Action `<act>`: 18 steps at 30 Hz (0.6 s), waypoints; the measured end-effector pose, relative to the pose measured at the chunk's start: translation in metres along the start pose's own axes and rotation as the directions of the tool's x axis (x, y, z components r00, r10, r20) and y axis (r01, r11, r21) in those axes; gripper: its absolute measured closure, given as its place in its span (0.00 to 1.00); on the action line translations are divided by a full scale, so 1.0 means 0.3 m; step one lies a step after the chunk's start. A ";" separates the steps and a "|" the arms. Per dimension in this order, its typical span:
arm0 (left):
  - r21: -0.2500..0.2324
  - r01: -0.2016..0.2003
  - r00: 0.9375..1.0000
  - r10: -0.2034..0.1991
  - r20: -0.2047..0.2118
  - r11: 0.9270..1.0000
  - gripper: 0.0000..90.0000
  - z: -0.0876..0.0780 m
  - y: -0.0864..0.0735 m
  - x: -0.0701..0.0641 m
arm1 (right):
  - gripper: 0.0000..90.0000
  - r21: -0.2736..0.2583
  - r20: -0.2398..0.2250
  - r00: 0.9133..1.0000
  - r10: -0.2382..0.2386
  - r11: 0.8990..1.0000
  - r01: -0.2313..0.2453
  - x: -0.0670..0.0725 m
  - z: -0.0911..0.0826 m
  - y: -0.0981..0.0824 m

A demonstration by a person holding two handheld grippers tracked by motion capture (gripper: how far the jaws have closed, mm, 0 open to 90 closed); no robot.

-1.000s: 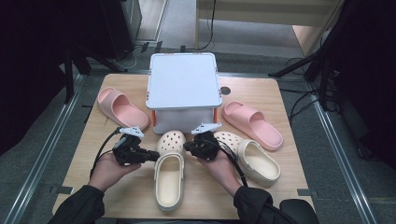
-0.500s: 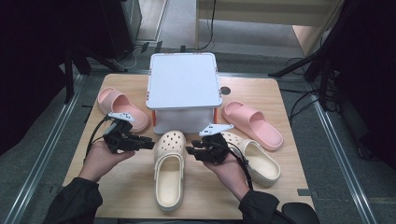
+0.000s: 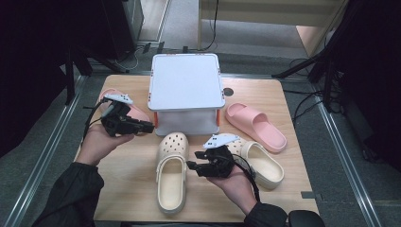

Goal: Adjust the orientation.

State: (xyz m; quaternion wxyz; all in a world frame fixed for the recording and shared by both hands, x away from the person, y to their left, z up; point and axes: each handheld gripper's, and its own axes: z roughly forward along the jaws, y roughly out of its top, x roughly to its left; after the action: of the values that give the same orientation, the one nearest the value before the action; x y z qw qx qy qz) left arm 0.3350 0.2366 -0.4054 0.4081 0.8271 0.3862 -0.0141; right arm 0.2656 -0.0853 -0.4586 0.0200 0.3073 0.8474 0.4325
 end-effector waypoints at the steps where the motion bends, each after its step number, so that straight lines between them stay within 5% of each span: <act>1: -0.007 -0.001 1.000 0.001 -0.001 1.000 0.84 -0.005 0.010 0.002 | 0.58 0.000 0.000 1.000 0.000 1.000 0.000 0.000 0.000 0.000; 13: -0.032 -0.038 0.999 0.038 0.010 0.999 0.96 -0.047 0.135 0.016 | 0.51 0.018 -0.011 1.000 0.022 1.000 -0.022 0.037 0.004 -0.040; 18: -0.034 -0.056 0.998 0.055 -0.018 0.998 0.98 -0.032 0.187 0.042 | 0.46 0.024 -0.004 0.999 0.039 0.999 -0.039 0.053 0.029 -0.050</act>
State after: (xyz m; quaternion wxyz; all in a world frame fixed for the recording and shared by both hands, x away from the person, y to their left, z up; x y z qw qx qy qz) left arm 0.3775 0.2302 -0.3659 0.4193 0.8304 0.3668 0.0107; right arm 0.2477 -0.0770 -0.4715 0.0058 0.3230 0.8465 0.4232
